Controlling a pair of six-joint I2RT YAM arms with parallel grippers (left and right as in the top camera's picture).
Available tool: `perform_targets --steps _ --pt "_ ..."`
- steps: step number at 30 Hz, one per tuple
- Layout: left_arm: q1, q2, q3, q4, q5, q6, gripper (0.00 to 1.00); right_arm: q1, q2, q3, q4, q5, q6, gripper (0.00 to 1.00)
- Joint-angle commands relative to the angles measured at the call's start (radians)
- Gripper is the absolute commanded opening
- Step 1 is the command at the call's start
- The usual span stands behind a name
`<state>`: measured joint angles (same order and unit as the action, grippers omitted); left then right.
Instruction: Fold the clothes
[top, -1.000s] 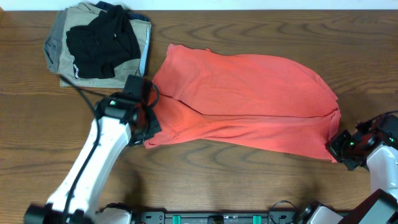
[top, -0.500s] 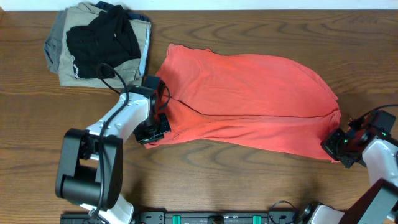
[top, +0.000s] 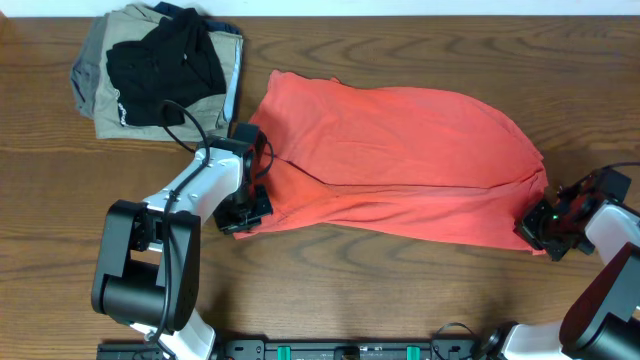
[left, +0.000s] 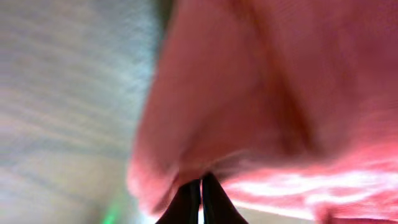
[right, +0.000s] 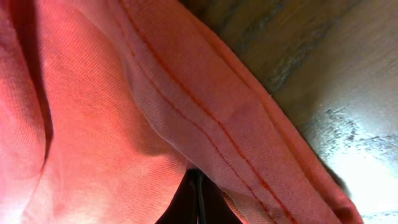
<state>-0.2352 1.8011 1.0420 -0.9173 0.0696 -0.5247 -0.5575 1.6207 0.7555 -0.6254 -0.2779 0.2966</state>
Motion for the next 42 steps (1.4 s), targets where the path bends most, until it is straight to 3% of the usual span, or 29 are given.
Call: perform_targets --steps 1,10,18,20,23,26,42 --pt "0.022 0.011 0.0 -0.043 -0.082 -0.066 0.06 -0.017 0.079 -0.04 -0.023 0.151 0.072 0.01" --pt "0.077 0.006 0.0 -0.142 -0.078 -0.102 0.06 -0.147 0.027 0.048 -0.225 0.234 0.088 0.01" --pt "0.077 -0.138 0.0 -0.206 -0.078 -0.143 0.06 -0.241 -0.209 0.05 -0.344 0.232 0.085 0.01" --pt "0.069 -0.222 0.0 -0.204 -0.078 -0.138 0.07 -0.248 -0.294 0.05 -0.356 0.184 0.048 0.01" --pt "0.045 -0.336 0.0 -0.15 -0.004 -0.032 0.06 -0.24 -0.415 0.05 -0.354 0.022 -0.037 0.01" --pt "0.016 -0.383 0.0 -0.085 0.095 0.042 0.17 -0.213 -0.496 0.05 -0.354 -0.121 -0.066 0.01" --pt "-0.06 -0.083 0.0 0.109 0.125 0.053 0.14 0.051 -0.538 0.05 -0.362 -0.145 -0.066 0.01"
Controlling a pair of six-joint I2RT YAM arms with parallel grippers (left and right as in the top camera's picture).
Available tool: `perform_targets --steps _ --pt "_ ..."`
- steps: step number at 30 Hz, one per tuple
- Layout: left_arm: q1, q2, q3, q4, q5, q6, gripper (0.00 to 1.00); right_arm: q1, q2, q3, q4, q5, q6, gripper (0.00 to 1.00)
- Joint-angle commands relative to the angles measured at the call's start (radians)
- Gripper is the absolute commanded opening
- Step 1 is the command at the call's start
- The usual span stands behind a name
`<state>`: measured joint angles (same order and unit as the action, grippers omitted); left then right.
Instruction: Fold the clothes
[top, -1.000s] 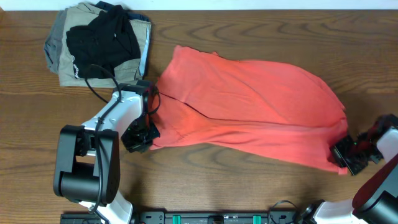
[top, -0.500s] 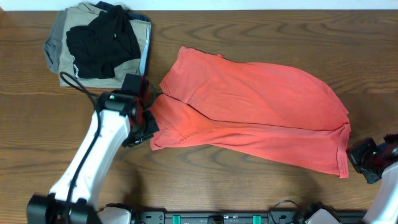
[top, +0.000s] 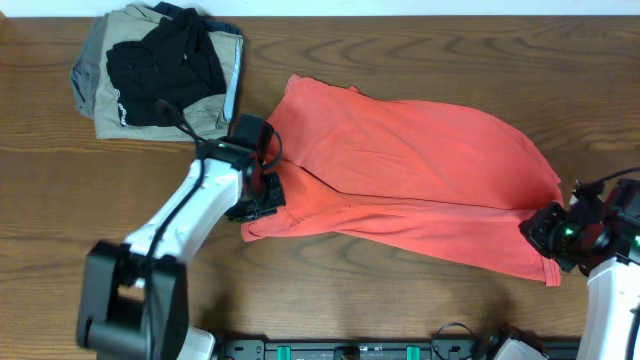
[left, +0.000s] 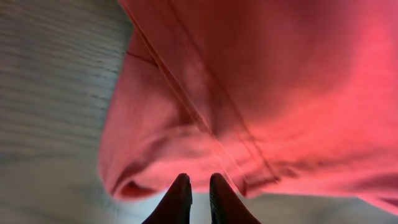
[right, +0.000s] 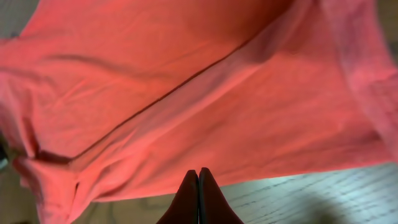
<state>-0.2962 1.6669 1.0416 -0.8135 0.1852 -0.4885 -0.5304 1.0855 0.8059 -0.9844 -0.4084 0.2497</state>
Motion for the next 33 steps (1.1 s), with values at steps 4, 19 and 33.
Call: perform_targets --steps 4,19,33 --pt "0.002 0.139 0.001 0.024 0.008 0.016 0.08 0.03 -0.003 0.0 -0.004 -0.014 -0.019 0.01" --pt "0.003 0.205 -0.006 -0.16 -0.167 -0.196 0.06 0.03 -0.003 0.0 -0.027 -0.01 -0.03 0.01" --pt "0.003 0.052 -0.183 -0.215 -0.11 -0.258 0.06 0.03 -0.003 0.0 -0.045 0.001 -0.042 0.01"
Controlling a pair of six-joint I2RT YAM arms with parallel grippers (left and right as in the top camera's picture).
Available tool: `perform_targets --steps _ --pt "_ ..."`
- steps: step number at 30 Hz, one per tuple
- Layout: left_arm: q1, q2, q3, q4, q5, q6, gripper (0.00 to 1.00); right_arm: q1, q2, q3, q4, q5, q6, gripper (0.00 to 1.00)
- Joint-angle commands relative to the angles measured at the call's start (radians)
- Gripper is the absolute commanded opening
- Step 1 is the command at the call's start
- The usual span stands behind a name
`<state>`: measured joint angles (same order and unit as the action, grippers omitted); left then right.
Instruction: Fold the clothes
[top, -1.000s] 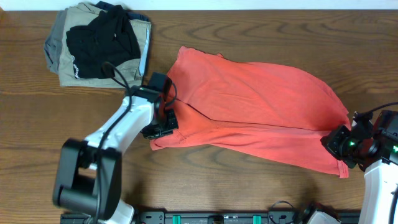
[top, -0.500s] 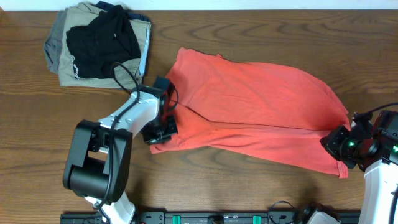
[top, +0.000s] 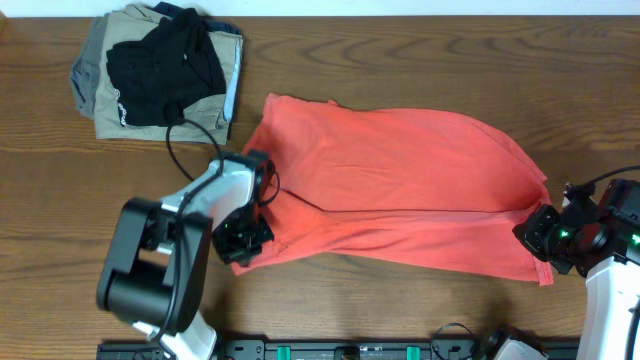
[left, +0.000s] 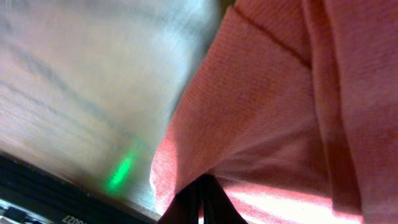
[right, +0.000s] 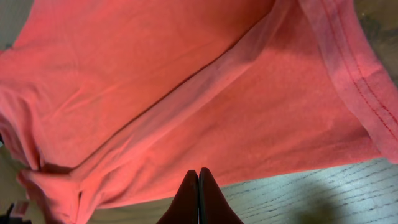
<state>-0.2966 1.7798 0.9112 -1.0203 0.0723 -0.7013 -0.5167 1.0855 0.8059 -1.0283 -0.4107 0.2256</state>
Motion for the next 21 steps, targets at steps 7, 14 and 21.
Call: perform_targets --steps 7,14,21 --pt "0.003 -0.384 -0.084 -0.077 0.003 -0.071 0.06 0.016 -0.003 0.0 0.0 0.002 -0.017 0.01" --pt "0.003 -0.692 -0.076 -0.091 -0.006 -0.051 0.06 0.016 -0.003 0.016 0.013 0.002 -0.01 0.01" --pt "0.003 -0.668 0.105 -0.056 -0.009 0.148 0.49 0.021 -0.003 0.19 -0.02 0.003 -0.019 0.08"
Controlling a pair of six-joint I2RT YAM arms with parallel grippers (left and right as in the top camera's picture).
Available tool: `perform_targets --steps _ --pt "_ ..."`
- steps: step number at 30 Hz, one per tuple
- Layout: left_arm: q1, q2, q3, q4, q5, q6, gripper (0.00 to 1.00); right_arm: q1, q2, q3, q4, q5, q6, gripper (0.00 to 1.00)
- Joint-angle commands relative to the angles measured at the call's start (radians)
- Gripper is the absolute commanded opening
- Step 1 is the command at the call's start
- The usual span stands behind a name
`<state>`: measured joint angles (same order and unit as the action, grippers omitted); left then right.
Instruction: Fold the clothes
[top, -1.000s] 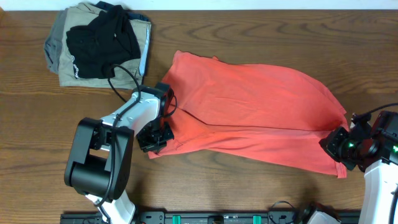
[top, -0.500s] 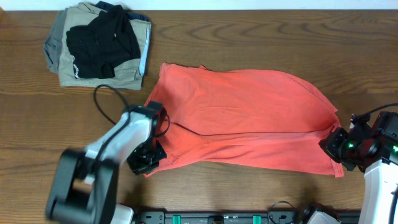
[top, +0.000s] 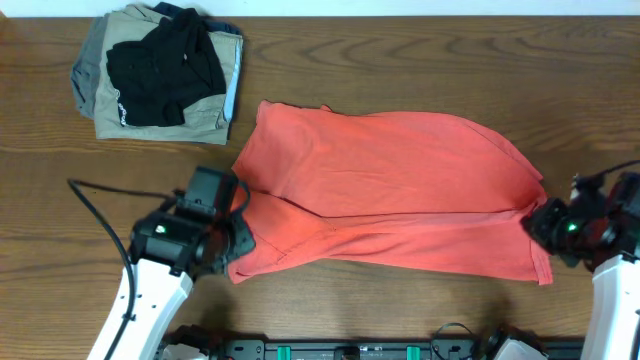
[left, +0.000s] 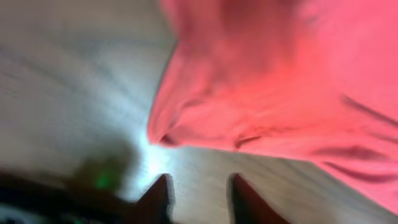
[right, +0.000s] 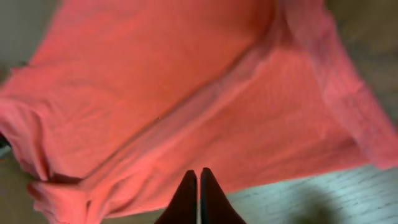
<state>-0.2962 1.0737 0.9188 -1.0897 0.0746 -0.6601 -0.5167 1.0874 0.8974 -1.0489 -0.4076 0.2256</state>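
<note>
The red shirt lies spread across the middle of the wooden table, folded lengthwise with its lower edge toward the front. My left gripper is open just off the shirt's front-left corner. In the left wrist view its fingers stand apart over bare wood, with the shirt ahead of them. My right gripper sits at the shirt's right end. In the right wrist view its fingers are pressed together at the hem of the shirt.
A pile of folded clothes, tan and grey with a black garment on top, sits at the back left corner. The left arm's cable loops over the table to the left. Bare wood lies along the front edge.
My left gripper has let go of the shirt's front-left corner and now stands open, drawn back toward the front left. The corner lies on the table. My right gripper has hardly moved.
First both grippers were shut on the shirt's two front corners. Then the shirt lay skewed, its left end further back, the left fingers slightly parted beside its corner. Then the left gripper was shut on that corner nearer the front. Now the shirt lies flatter and the left gripper is open.
</note>
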Motion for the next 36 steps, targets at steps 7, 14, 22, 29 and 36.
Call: perform_targets --steps 7,14,22,29,36 --pt "0.006 0.346 0.43 0.087 -0.012 0.28 0.84 0.085 0.013 0.289 -0.018 0.0 -0.052 0.52" --pt "0.039 0.717 0.706 0.161 -0.106 0.401 0.91 0.163 0.051 0.305 -0.085 0.049 -0.086 0.78" --pt "0.117 0.974 0.801 0.261 -0.016 0.508 0.91 0.178 0.116 0.305 -0.158 0.108 -0.112 0.92" --pt "0.127 1.066 0.8 0.365 0.025 0.533 0.9 0.178 0.129 0.304 -0.167 0.106 -0.111 0.89" --pt "0.127 1.143 0.8 0.43 0.027 0.532 0.86 0.178 0.129 0.304 -0.178 0.105 -0.111 0.84"
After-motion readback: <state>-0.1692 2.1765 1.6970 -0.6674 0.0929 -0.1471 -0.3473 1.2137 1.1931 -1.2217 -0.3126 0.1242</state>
